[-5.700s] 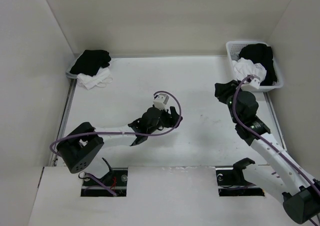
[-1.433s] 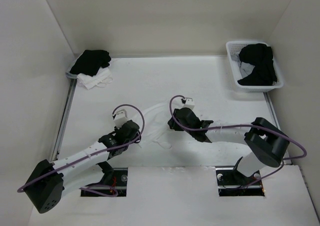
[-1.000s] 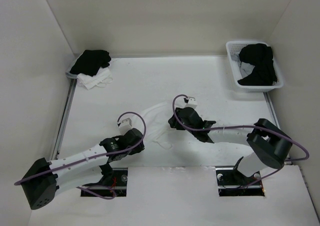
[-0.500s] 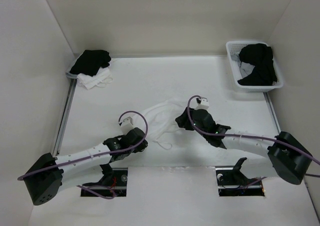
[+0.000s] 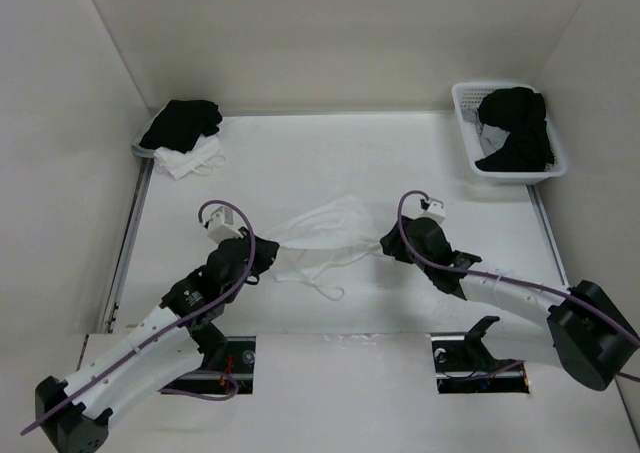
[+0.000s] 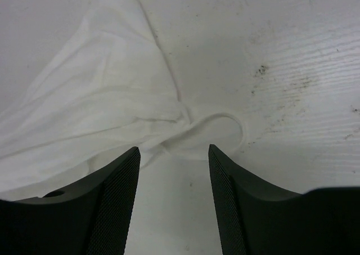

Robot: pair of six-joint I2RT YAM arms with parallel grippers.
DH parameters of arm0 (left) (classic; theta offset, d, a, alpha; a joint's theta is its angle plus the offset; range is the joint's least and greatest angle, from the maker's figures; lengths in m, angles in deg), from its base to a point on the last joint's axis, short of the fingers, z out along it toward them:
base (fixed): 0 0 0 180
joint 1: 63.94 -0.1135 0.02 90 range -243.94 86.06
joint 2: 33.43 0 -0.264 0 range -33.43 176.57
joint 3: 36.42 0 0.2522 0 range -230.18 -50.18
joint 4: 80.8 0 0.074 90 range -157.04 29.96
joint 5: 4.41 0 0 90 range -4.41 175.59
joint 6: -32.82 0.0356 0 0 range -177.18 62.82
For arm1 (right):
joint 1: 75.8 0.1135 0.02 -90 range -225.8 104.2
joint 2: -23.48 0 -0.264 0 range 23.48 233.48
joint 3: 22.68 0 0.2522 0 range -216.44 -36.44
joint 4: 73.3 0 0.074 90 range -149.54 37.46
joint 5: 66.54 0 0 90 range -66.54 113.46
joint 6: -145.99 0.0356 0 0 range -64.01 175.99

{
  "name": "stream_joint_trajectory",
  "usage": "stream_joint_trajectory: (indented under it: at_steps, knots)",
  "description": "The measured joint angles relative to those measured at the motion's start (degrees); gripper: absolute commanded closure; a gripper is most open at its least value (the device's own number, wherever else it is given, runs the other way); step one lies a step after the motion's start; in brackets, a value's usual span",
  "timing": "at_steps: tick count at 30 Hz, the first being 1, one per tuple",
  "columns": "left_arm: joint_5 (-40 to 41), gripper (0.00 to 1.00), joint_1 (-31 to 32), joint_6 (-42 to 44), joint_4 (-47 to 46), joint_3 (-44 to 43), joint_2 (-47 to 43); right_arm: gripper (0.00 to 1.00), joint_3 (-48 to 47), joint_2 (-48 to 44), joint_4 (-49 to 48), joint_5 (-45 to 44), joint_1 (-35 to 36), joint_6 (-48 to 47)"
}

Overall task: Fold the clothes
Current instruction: Flatten the tank top out

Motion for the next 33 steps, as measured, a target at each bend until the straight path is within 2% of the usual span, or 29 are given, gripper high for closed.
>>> stream_joint_trajectory:
  at_steps: [1, 3, 5, 6, 10, 13, 15, 16, 18, 20, 22, 26, 29, 33]
  knots:
    - [-0.31, 0.94, -1.27, 0.79, -0.31, -0.13, 0.0, 0.54, -0.02, 1.03, 0.42, -0.04, -0.02, 0.07]
    - [-0.48, 0.94, -3.72, 1.99, -0.79, -0.15, 0.07, 0.58, -0.02, 2.58, 1.31, -0.02, -0.02, 0.11]
    - [-1.88, 0.94, -7.37, 3.23, -2.95, -0.15, 1.2, 0.7, -0.55, 5.22, 1.9, 0.42, -0.02, 0.04]
    - [-2.56, 0.94, -8.94, 3.65, -4.39, -0.15, 1.86, 0.7, -1.03, 7.06, 2.21, 0.83, 0.0, 0.02]
    - [-7.65, 0.94, -15.93, 4.96, -9.79, -0.15, 5.49, 0.89, -3.43, 11.45, 3.3, 2.82, 2.38, 0.07]
    - [-12.07, 0.94, -22.77, 5.31, -13.44, -0.15, 6.88, 0.91, -3.41, 11.15, 5.11, 4.44, 5.53, 0.48]
    - [-15.23, 0.94, -27.02, 5.42, -15.39, -0.11, 7.21, 0.88, -3.06, 9.53, 7.67, 5.22, 8.85, 1.79]
    - [-16.17, 0.94, -28.22, 5.49, -16.11, 0.09, 7.23, 0.79, -2.78, 7.23, 10.54, 6.01, 12.39, 3.15]
    - [-18.43, 0.94, -30.82, 5.64, -17.11, 0.94, 6.82, 0.69, -2.69, 3.91, 14.16, 6.36, 16.57, 4.57]
    - [-20.44, 0.94, -32.94, 6.12, -17.11, 2.45, 5.38, 0.47, -2.75, -0.52, 17.59, 5.99, 17.84, 5.46]
    - [-21.24, 0.94, -33.75, 6.43, -16.68, 2.93, 4.55, 0.41, -3.17, -2.8, 18.67, 5.62, 16.44, 4.68]
    - [-22.6, 0.94, -34.25, 6.86, -16.59, 3.17, 3.28, 0.41, -7.96, -1.55, 16.72, 4.96, 7.91, 1.4]
    - [-23.39, 0.94, -34.14, 7.04, -16.52, 3.61, 2.56, 0.46, -13.66, 7.1, 9.86, 5.42, 2.86, -0.96]
    - [-23.98, 0.94, -34.14, 7.08, -16.52, 4.5, 2.34, 0.52, -18.05, 17.09, 4.33, 7.19, 1.79, -1.97]
